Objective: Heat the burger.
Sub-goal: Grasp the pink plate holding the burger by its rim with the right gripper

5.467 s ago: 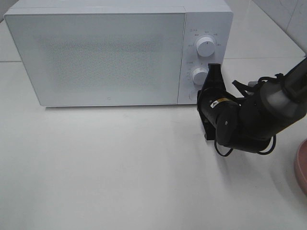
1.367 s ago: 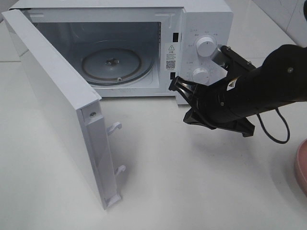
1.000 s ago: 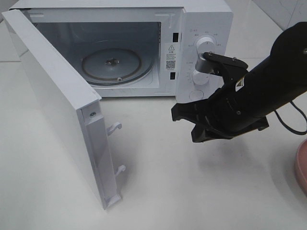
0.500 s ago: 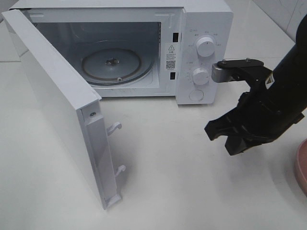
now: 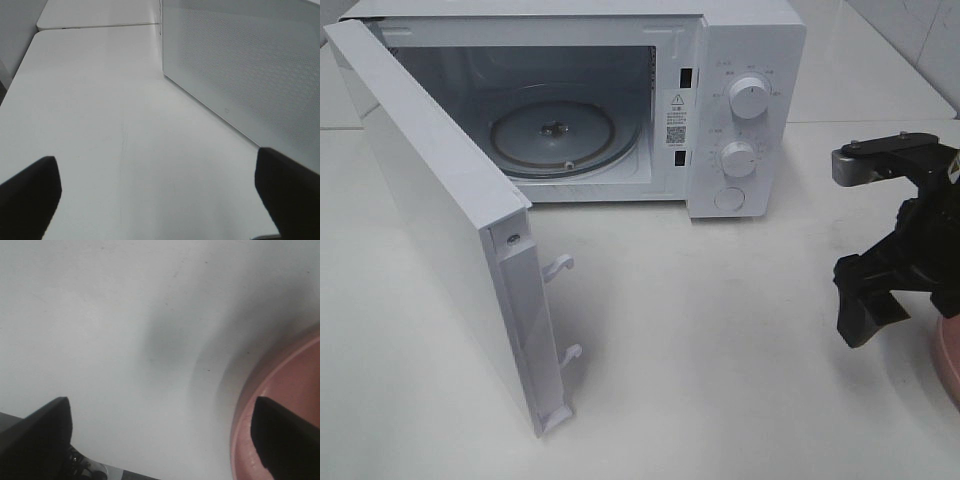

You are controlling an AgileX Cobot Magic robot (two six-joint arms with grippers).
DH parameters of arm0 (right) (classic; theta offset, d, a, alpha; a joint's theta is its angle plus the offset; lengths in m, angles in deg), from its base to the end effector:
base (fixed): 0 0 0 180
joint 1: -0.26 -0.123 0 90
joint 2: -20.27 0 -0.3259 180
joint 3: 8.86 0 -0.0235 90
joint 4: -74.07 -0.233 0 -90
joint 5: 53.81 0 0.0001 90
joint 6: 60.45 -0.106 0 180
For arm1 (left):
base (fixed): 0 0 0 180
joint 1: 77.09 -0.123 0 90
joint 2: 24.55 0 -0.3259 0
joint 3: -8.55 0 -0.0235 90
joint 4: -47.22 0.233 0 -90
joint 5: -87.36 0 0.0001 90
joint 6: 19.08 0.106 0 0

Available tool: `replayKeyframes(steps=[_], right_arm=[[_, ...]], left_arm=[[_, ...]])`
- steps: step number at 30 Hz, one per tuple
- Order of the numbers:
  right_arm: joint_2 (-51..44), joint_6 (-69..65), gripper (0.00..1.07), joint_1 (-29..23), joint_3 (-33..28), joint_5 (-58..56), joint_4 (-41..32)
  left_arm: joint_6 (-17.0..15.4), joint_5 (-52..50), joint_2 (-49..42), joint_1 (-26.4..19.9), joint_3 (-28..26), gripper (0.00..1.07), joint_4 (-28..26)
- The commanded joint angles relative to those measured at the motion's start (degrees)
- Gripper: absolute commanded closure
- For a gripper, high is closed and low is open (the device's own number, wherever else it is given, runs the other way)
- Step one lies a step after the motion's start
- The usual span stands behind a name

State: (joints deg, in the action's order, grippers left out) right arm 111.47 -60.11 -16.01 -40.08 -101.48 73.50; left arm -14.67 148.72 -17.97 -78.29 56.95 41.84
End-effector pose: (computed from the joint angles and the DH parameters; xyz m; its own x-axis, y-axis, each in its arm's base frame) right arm 0.2247 0.0664 0.2393 -0.9458 -0.2752 -0.1721 -0.2806 0.9598 0.0074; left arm -0.0515 -0.0098 0.2665 -0.4400 0.0225 -0.8977 0.0670 0.9977 -0.0078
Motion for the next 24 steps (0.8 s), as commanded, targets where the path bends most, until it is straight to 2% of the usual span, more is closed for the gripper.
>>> replayKeyframes(steps=[1, 8, 10, 18, 24], right_arm=[[-0.46, 0.23, 0.06, 3.32, -0.52, -1.20, 1.38], [-0.46, -0.34, 0.08, 6.99, -3.32, -0.06, 1.38], [-0.46, -1.43, 0.09, 9.17, -6.36, 3.15, 1.38], [-0.46, -2.81, 0.11, 12.95, -10.77, 10.54, 2.86], [-0.46, -2.98, 0.12, 13.64, -12.15, 13.18, 2.92]], left_arm=[[-0.06, -0.17, -1.03, -0.06, 0.23, 0.09, 0.00], [-0.06, -0.17, -1.03, -0.06, 0.23, 0.09, 0.00], [-0.06, -0.17, -1.03, -0.06, 0.23, 0.09, 0.00], [-0.06, -0.17, -1.03, -0.06, 0.23, 0.09, 0.00], [-0.06, -0.17, -1.03, -0.06, 0.23, 0.09, 0.00]])
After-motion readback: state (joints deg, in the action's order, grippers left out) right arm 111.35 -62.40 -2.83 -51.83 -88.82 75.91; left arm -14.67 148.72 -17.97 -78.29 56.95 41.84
